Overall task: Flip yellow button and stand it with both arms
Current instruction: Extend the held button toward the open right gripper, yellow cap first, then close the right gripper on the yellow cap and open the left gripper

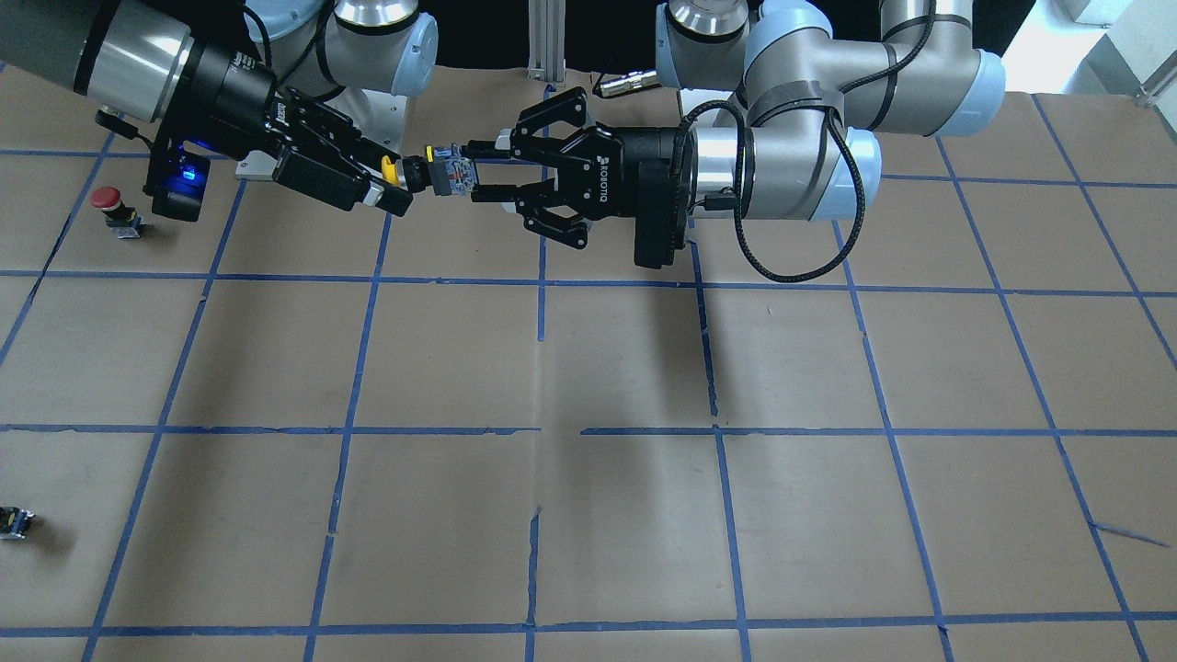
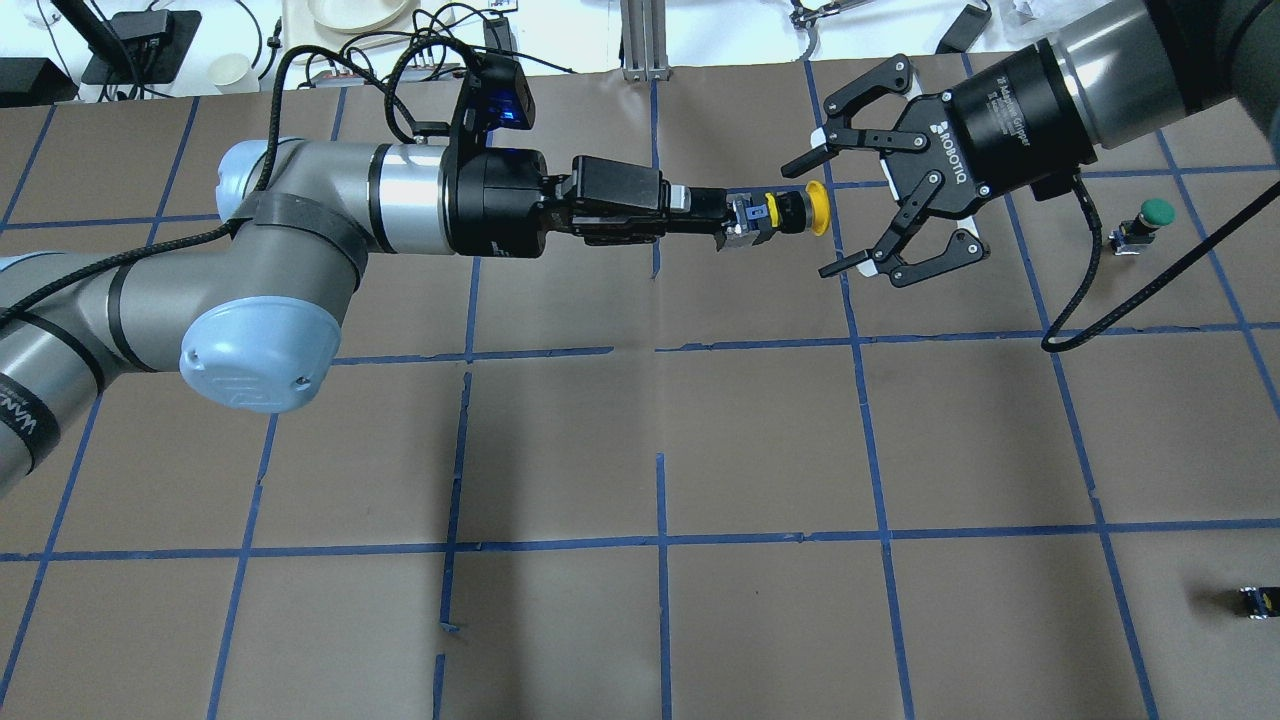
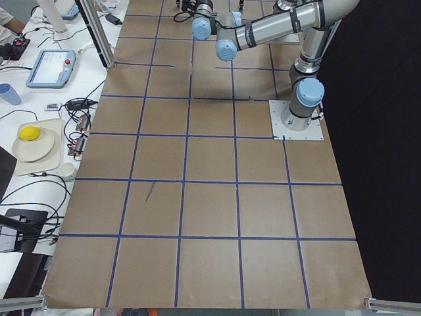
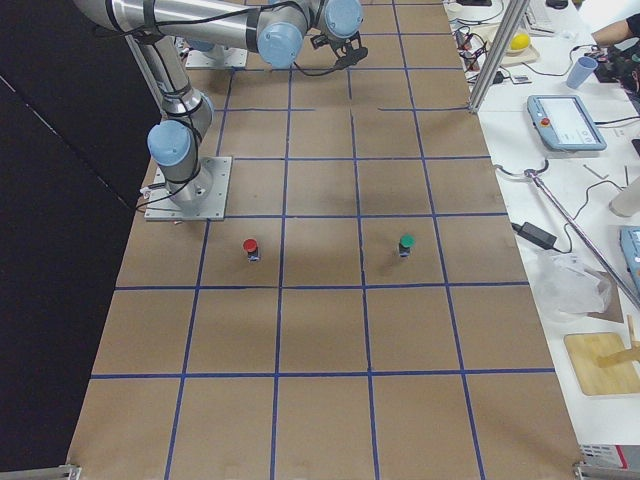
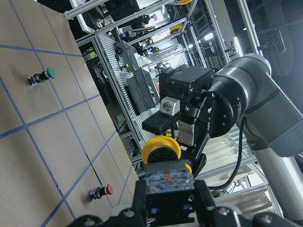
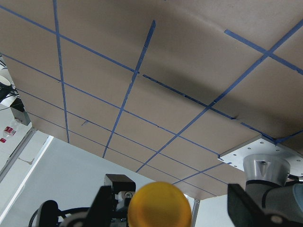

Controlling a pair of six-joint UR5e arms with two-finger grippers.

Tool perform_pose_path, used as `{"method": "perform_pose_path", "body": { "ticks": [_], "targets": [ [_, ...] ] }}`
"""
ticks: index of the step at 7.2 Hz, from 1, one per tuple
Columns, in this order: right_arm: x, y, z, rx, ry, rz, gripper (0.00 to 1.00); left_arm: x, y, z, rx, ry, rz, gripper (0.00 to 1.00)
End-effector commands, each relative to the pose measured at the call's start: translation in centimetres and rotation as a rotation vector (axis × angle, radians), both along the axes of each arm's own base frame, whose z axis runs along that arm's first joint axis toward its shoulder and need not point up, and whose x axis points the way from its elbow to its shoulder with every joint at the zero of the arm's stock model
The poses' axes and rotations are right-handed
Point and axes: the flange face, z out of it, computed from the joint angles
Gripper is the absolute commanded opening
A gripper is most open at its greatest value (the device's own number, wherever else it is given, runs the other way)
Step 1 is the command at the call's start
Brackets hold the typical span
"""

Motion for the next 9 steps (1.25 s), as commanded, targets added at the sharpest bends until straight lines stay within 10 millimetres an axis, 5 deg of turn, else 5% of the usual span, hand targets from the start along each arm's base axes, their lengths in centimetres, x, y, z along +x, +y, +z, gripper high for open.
{"method": "perform_pose_path", "body": {
  "ticks": [1,3,4,5,7,8,9],
  "targets": [
    [0.0,-0.1,0.0,0.002,-0.023,-0.010,0.49,0.0,0.0,0.0,0.000,0.000,0.000,0.21],
    [0.0,-0.1,0.0,0.003,-0.024,-0.009,0.27,0.0,0.0,0.0,-0.002,0.000,0.000,0.21],
    [0.0,-0.1,-0.1,0.003,-0.025,-0.007,0.24,0.0,0.1,0.2,-0.005,0.000,0.000,0.21],
    [0.0,-0.1,-0.1,0.002,-0.025,-0.007,0.21,0.0,0.0,0.1,-0.002,-0.001,0.000,0.32],
    [-0.1,-0.1,0.0,0.002,-0.025,-0.008,0.20,0.0,0.2,0.4,0.010,-0.002,0.002,0.90],
    [-0.1,-0.1,0.0,0.002,-0.025,-0.008,0.20,0.0,0.2,0.9,0.040,-0.009,0.006,1.00],
    [-0.1,0.0,0.0,0.000,-0.023,-0.007,0.19,0.1,-0.7,1.9,0.046,-0.044,0.021,1.00]
  ]
}}
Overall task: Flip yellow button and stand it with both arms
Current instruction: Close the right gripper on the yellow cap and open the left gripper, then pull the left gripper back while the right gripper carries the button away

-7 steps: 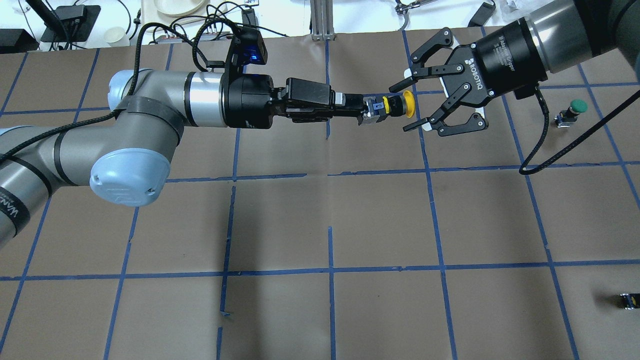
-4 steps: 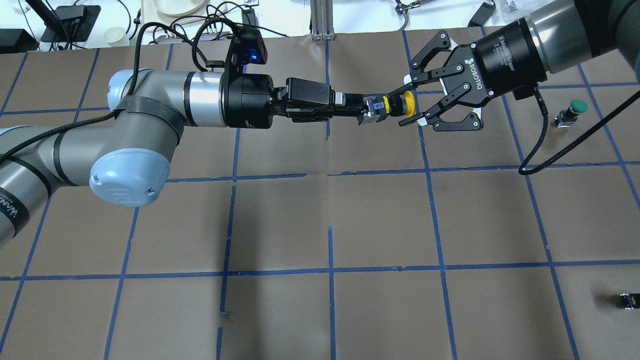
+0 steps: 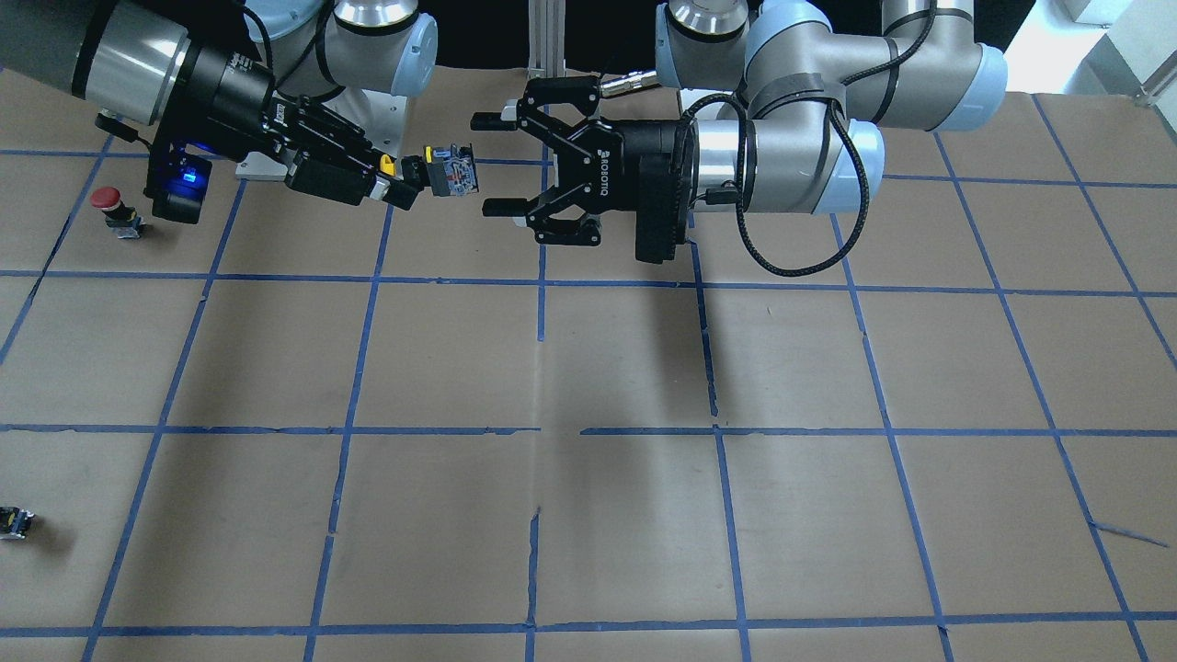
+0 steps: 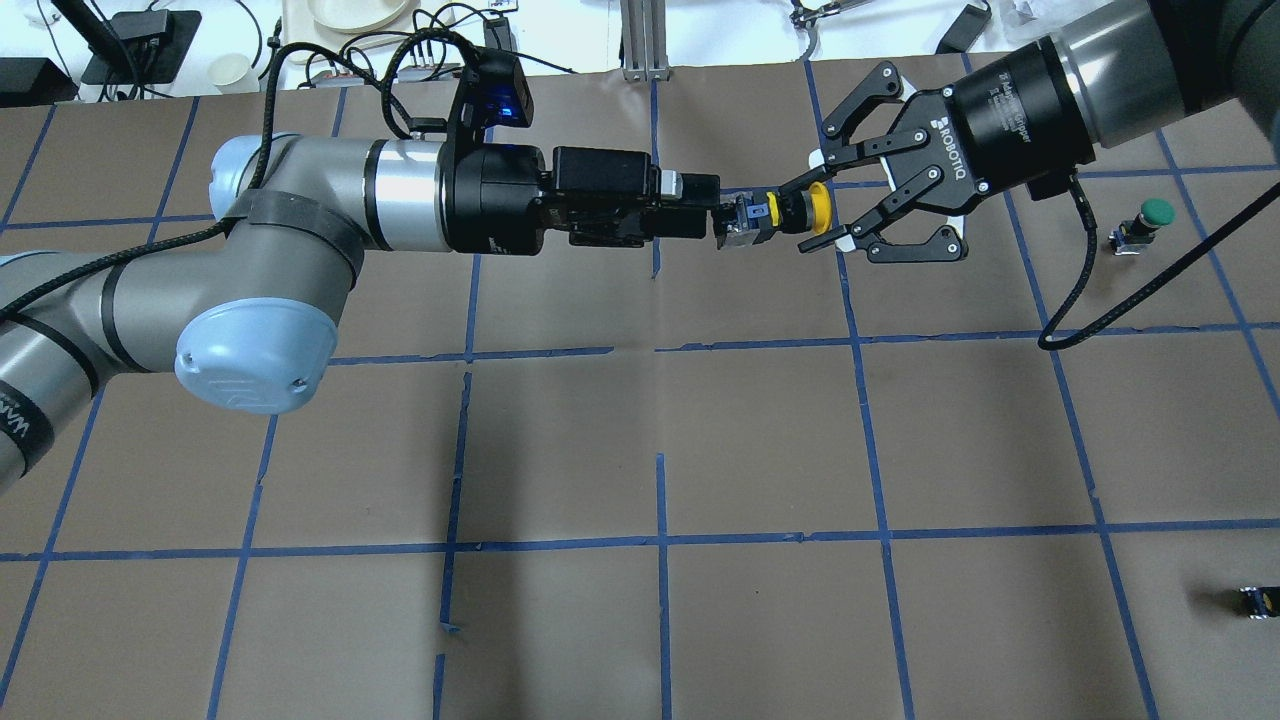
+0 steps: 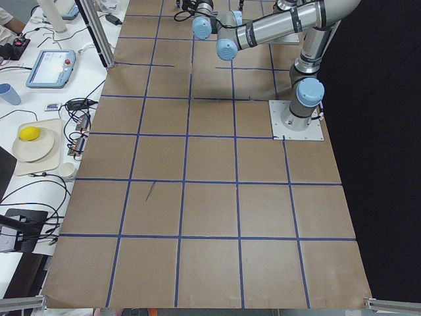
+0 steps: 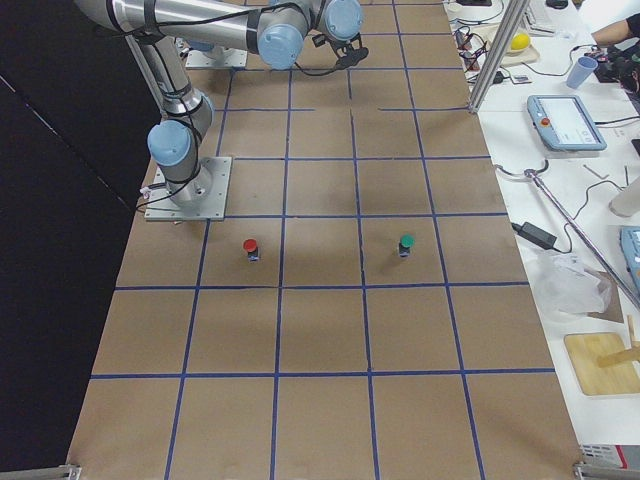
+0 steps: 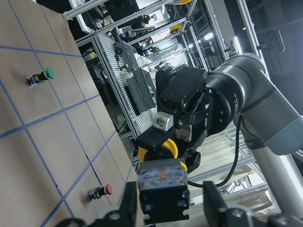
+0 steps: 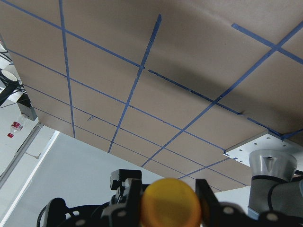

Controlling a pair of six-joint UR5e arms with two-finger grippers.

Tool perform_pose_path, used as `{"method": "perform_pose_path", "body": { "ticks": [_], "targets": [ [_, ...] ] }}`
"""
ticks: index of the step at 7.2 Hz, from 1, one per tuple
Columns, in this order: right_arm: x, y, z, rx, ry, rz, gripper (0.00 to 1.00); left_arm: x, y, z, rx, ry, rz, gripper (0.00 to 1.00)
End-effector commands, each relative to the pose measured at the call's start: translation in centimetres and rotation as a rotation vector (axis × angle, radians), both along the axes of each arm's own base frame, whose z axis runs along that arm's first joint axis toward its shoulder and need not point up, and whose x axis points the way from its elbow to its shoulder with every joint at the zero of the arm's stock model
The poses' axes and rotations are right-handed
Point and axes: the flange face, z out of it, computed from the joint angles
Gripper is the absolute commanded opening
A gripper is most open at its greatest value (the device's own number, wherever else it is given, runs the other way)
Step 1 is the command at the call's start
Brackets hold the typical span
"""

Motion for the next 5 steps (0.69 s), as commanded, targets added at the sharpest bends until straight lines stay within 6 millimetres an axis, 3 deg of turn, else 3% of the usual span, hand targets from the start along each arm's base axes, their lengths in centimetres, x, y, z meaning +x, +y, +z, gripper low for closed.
{"method": "perform_pose_path", "body": {
  "ticks": [1,2,3,5],
  "targets": [
    [-0.2,-0.1,0.0,-0.006,0.009,0.002,0.10,0.5,-1.8,2.2,-0.040,-0.170,0.059,1.00],
    [-1.4,-0.7,-0.1,-0.040,0.020,-0.009,0.08,0.7,-2.7,3.4,-0.062,-0.284,0.104,1.00],
    [-4.1,-1.2,-0.4,-0.106,0.085,0.000,0.06,0.8,-3.3,4.2,-0.090,-0.361,0.127,1.00],
    [-6.8,-0.7,-2.6,-0.209,0.319,0.247,0.01,0.6,-3.0,4.0,-0.137,-0.576,0.169,1.00]
  ]
}}
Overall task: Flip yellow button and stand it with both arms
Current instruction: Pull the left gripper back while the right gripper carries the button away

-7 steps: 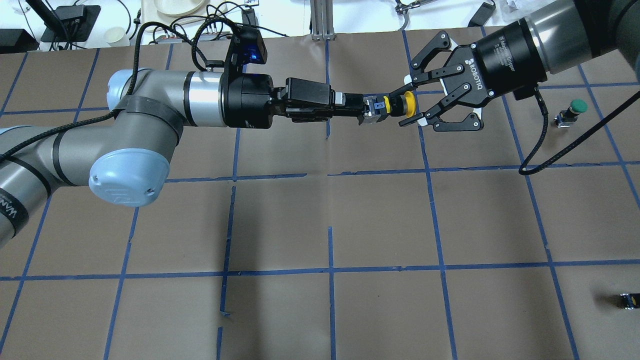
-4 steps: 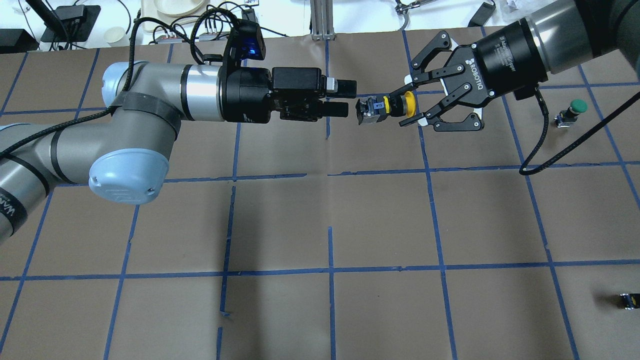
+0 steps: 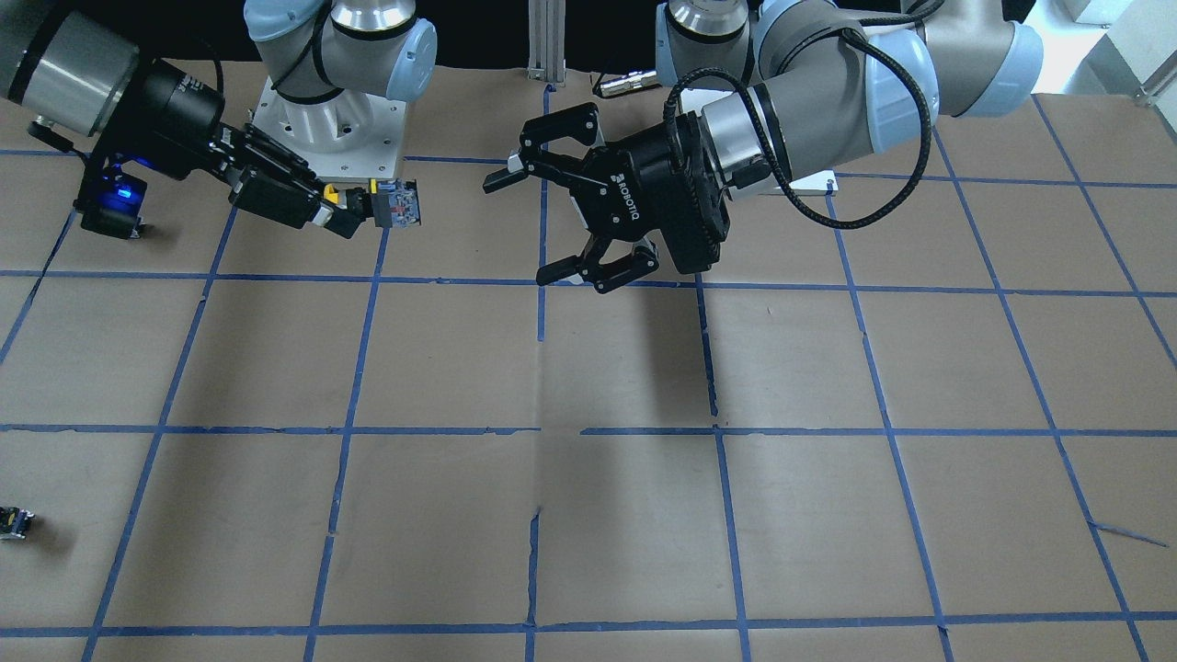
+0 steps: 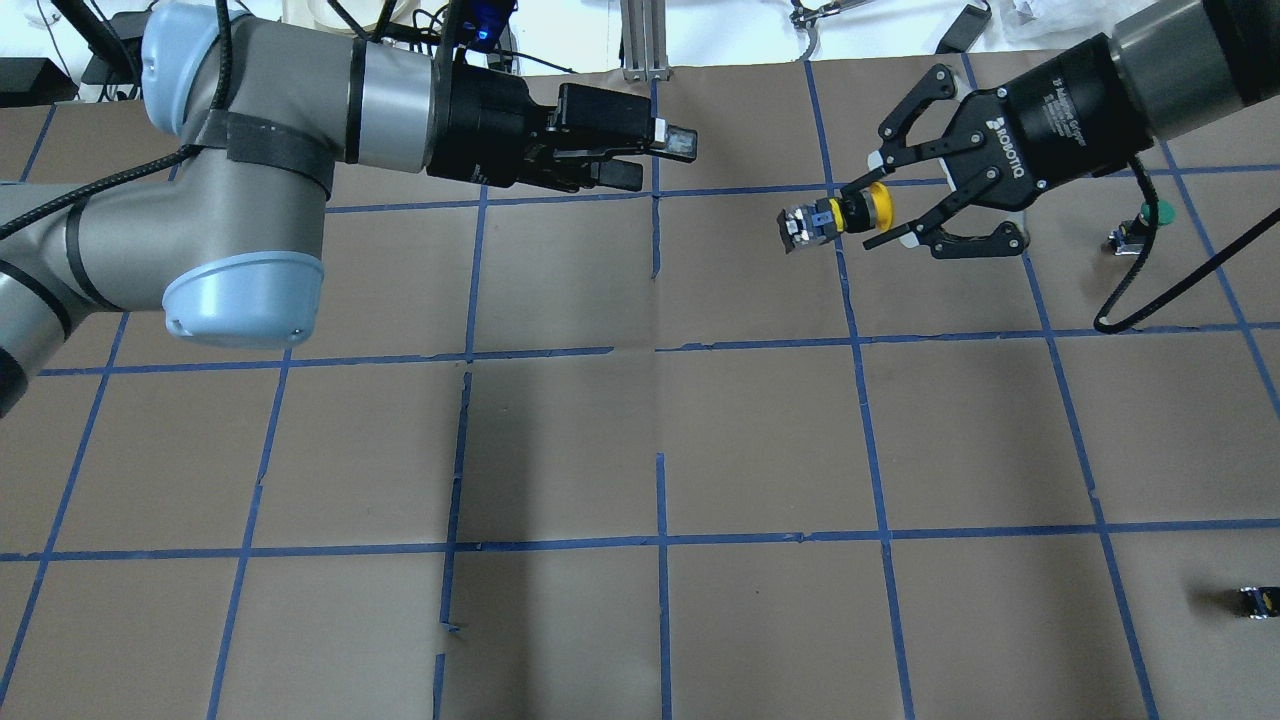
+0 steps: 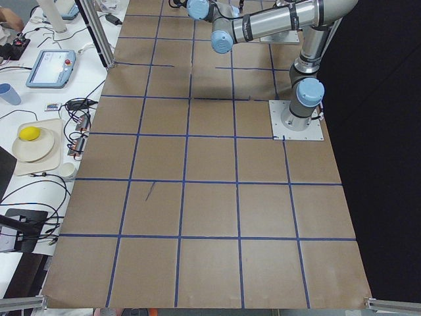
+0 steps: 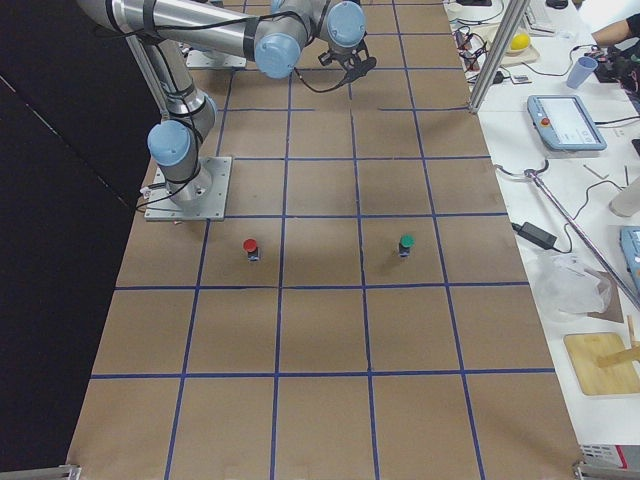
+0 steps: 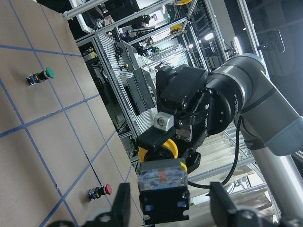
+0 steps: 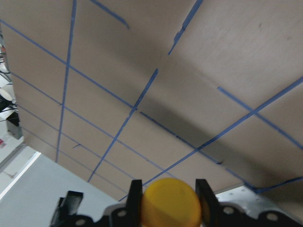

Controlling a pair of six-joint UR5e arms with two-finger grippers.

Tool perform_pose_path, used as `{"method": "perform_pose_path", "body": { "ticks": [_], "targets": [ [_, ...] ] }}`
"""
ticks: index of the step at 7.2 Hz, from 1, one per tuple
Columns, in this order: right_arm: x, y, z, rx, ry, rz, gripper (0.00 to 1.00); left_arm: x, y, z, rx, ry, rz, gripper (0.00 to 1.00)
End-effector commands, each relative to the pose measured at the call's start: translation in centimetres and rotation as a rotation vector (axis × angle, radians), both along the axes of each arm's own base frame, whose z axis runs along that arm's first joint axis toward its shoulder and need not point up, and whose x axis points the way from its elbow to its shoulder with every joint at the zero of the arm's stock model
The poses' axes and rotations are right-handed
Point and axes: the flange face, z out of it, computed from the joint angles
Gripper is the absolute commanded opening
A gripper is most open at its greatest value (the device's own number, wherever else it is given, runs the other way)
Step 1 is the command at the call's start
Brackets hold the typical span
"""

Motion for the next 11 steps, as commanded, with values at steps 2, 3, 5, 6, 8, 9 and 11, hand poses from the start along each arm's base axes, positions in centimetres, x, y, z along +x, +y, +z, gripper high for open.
{"method": "perform_pose_path", "body": {
  "ticks": [2,3,5,6,8,9,11],
  "targets": [
    [-6.4,-2.1,-4.8,-0.044,0.335,0.208,0.00,0.0,-0.2,2.3,0.044,-0.464,0.072,1.00],
    [-8.8,-3.0,-6.5,-0.073,0.369,0.295,0.00,0.7,-1.5,4.1,0.100,-0.559,0.080,1.00],
    [-13.6,-3.5,-8.2,-0.016,0.458,0.245,0.00,2.5,-3.9,5.4,0.150,-0.791,0.107,1.00],
    [-15.9,-3.9,-9.9,0.059,0.546,0.212,0.00,3.5,-4.3,5.4,0.164,-0.842,0.119,1.00],
    [-18.4,-4.9,-12.4,0.100,0.734,0.124,0.00,5.6,-3.2,4.7,0.219,-0.983,0.128,1.00],
    [-19.1,-4.5,-14.8,0.085,0.827,0.113,0.00,6.6,-2.9,3.9,0.283,-0.979,0.164,1.00],
    [-20.2,-3.4,-18.4,0.041,1.023,0.072,0.00,7.4,-2.2,5.1,0.272,-0.976,0.197,1.00]
  ]
}}
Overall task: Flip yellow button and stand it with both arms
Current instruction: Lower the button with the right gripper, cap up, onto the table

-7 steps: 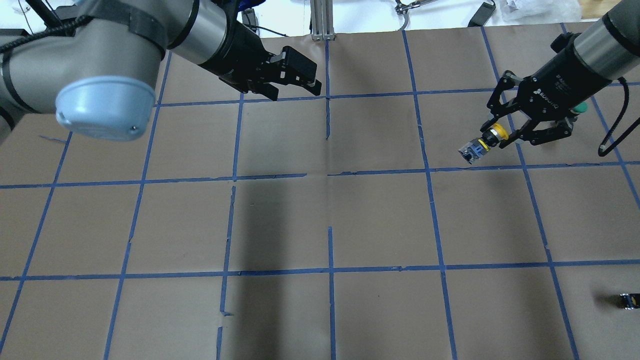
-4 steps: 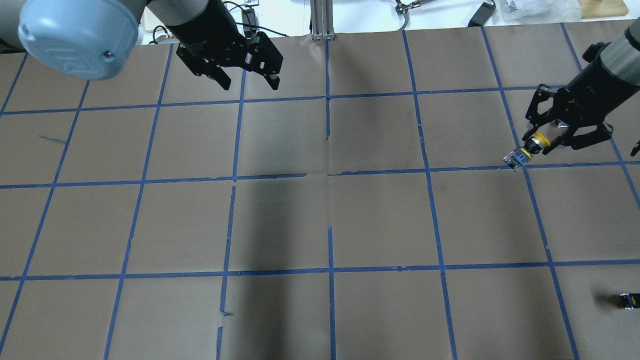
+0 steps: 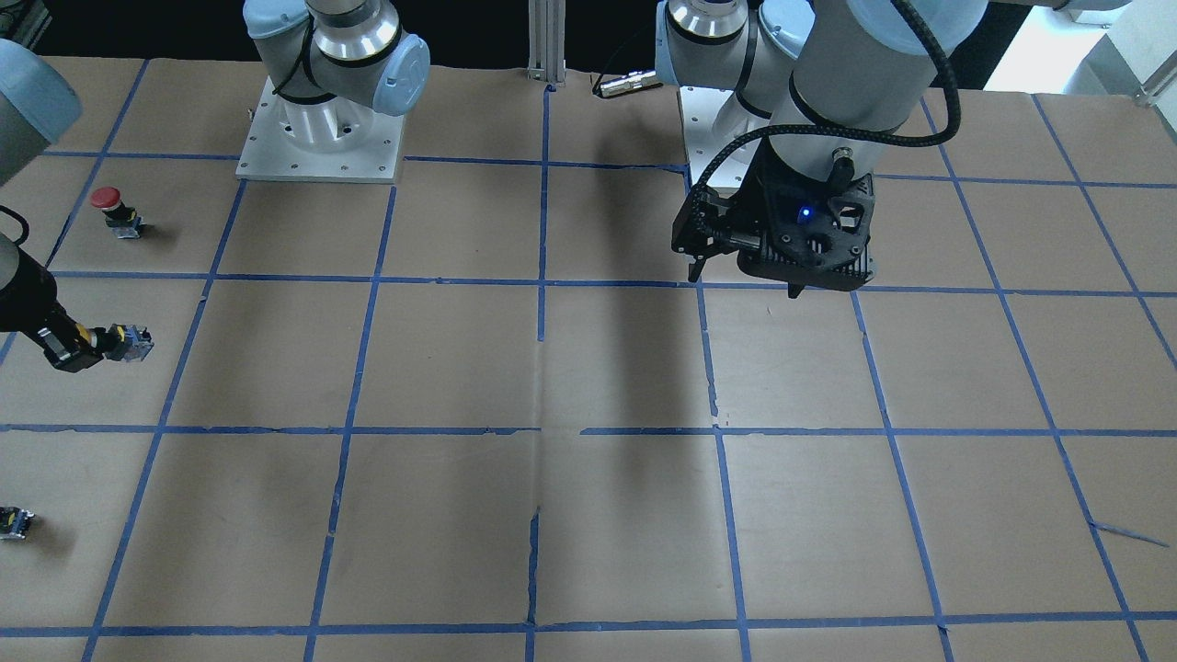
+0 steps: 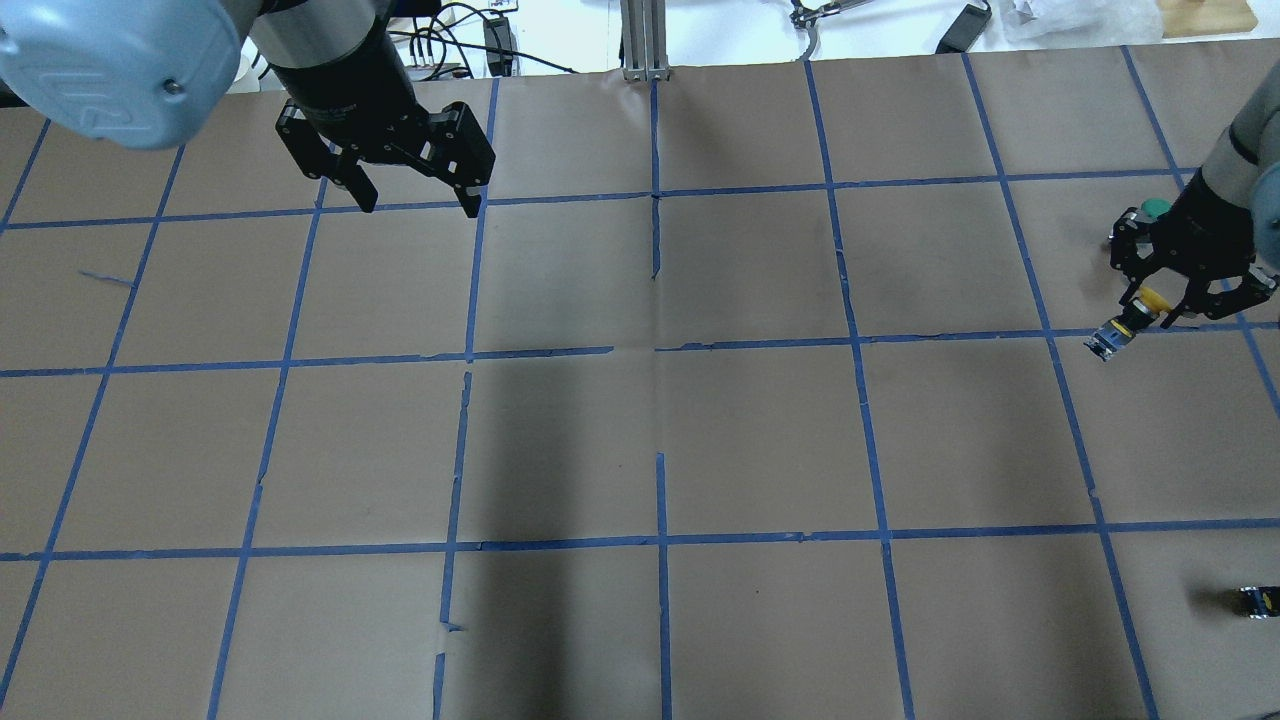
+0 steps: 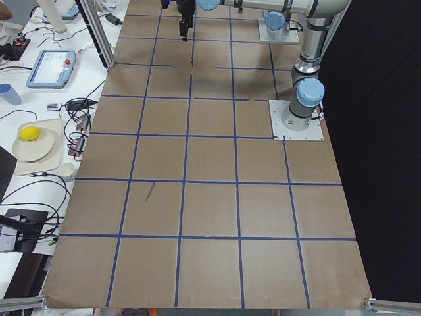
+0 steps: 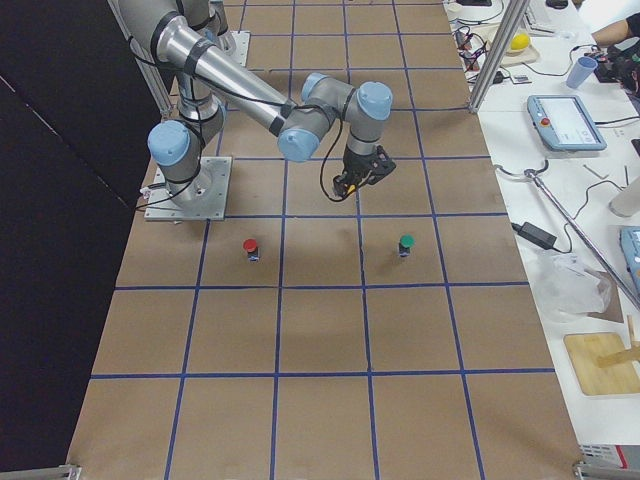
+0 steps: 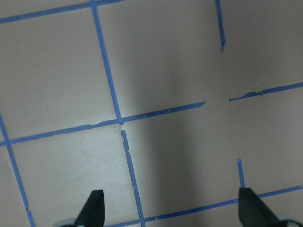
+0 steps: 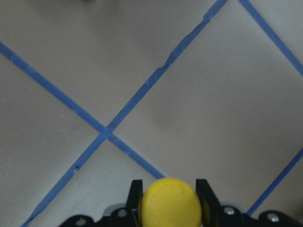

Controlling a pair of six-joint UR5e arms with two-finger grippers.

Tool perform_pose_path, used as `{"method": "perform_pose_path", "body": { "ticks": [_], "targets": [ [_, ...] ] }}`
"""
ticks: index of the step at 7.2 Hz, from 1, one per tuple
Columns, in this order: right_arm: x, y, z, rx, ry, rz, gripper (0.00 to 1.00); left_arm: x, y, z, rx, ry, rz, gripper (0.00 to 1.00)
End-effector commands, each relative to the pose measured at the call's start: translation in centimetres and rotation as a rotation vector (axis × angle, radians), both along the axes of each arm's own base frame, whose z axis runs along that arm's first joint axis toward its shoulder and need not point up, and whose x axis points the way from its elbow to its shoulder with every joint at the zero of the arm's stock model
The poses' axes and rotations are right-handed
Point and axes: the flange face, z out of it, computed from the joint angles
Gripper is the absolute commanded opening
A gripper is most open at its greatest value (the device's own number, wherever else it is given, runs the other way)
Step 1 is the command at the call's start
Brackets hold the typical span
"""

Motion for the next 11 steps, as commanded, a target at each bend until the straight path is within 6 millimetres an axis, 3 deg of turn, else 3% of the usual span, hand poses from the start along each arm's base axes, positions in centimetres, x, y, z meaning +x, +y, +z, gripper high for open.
{"method": "perform_pose_path", "body": {
  "ticks": [1,3,5,9,11],
  "targets": [
    [-1.0,1.0,-2.9,-0.042,0.171,-0.017,0.00,0.9,1.5,1.1,-0.009,-0.013,0.020,1.00],
    [-2.4,1.1,-3.7,-0.025,0.260,-0.103,0.01,1.7,4.5,0.4,0.005,-0.019,0.051,1.00],
    [-2.7,1.4,-4.5,-0.013,0.289,-0.152,0.01,3.6,6.0,-0.4,-0.031,-0.015,0.079,1.00],
    [-3.1,2.3,-4.8,-0.037,0.390,-0.326,0.01,4.9,5.6,0.4,-0.058,-0.013,0.105,1.00],
    [-2.8,3.6,-6.3,-0.084,0.445,-0.363,0.01,5.6,5.4,0.0,-0.054,0.000,0.122,1.00]
  ]
}}
